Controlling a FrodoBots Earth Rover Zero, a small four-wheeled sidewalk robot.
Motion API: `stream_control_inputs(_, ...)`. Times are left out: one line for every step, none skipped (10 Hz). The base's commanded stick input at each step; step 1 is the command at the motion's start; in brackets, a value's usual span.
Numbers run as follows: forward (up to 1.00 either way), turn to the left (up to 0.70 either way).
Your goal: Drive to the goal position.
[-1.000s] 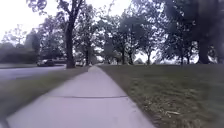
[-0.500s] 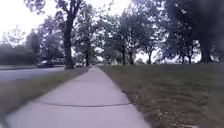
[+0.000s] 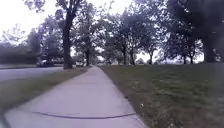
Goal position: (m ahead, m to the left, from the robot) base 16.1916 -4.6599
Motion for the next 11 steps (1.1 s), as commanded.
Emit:
stream_control_inputs(0.70,-0.14)
stream_control_inputs(0.70,-0.14)
stream_control_inputs(0.70,-0.14)
stream_control_inputs(0.70,-0.14)
stream_control_inputs(0.70,-0.14)
stream_control_inputs(0.70,-0.14)
stream_control_inputs(0.70,-0.14)
stream_control_inputs(0.70,-0.14)
stream_control_inputs(0.70,-0.14)
stream_control_inputs(0.70,-0.14)
stream_control_inputs(0.70,-0.14)
